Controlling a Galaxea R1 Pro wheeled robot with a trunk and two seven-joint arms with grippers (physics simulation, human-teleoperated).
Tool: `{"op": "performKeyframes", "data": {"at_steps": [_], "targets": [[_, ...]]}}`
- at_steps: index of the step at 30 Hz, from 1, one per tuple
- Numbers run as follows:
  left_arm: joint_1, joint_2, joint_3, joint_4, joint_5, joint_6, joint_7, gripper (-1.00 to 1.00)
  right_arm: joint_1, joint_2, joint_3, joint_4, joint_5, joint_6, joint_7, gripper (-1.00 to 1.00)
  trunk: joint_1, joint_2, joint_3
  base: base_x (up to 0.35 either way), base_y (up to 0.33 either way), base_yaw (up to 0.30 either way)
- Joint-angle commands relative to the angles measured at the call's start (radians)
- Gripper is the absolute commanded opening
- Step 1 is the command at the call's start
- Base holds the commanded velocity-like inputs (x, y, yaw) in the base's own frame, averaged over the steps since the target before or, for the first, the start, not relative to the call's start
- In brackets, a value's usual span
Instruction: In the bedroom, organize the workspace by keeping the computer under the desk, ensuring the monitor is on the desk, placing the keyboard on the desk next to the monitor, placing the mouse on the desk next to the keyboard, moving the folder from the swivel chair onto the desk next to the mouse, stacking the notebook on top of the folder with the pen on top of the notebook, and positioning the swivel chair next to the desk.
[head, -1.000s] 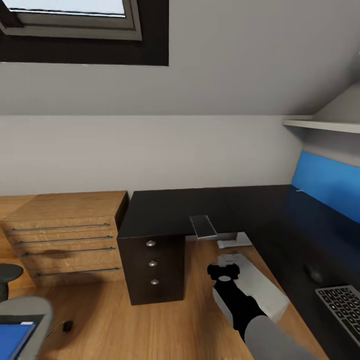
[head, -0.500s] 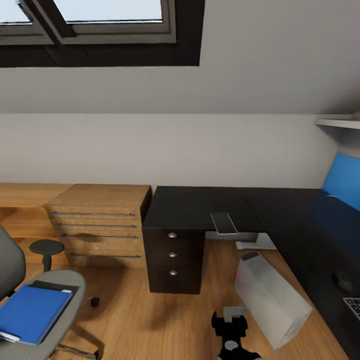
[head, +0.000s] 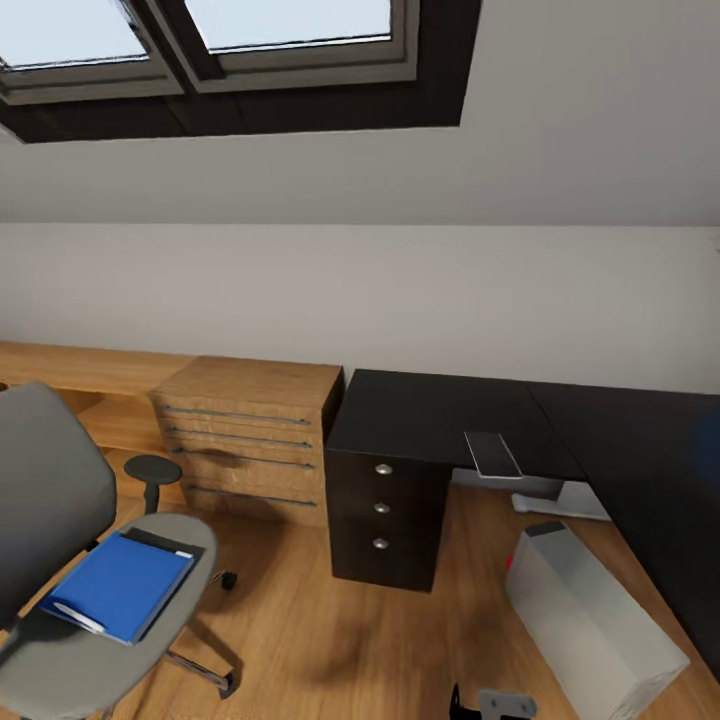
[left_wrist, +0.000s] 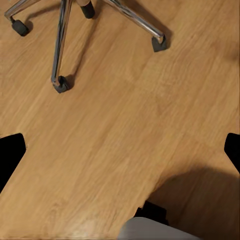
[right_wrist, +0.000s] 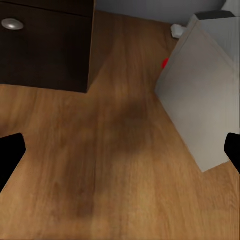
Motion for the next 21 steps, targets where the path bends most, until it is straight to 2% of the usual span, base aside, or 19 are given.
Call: {"op": "performKeyframes", "data": {"at_steps": [1, 6, 11, 17, 21], "targets": [[0.000, 0.000, -0.007, 0.001, 0.008, -0.004, 0.007, 1.00, 0.000, 0.000, 0.009, 0.002, -0.009, -0.007, -0.001, 1.00, 0.000, -0.001, -0.001, 0.000, 0.000, 0.165], [0.000, 0.000, -0.007, 0.002, 0.008, -0.007, 0.007, 1.00, 0.002, -0.004, 0.009, 0.001, -0.001, -0.007, 0.005, 1.00, 0.000, -0.001, -0.002, 0.000, 0.000, 0.071], [0.000, 0.000, -0.007, 0.002, 0.007, -0.009, 0.007, 1.00, 0.002, -0.006, 0.007, 0.000, -0.007, -0.009, 0.064, 1.00, 0.000, -0.001, -0.002, 0.000, 0.000, 0.008], [0.000, 0.000, -0.007, 0.002, 0.008, -0.010, 0.007, 1.00, 0.002, -0.005, 0.007, -0.001, -0.009, -0.014, 0.069, 1.00, 0.000, -0.001, -0.002, 0.000, 0.000, 0.000], [0.000, 0.000, -0.007, 0.002, 0.008, -0.009, 0.007, 1.00, 0.002, -0.003, 0.007, 0.000, -0.010, -0.034, 0.069, 1.00, 0.000, -0.001, -0.002, 0.000, 0.000, 0.234]]}}
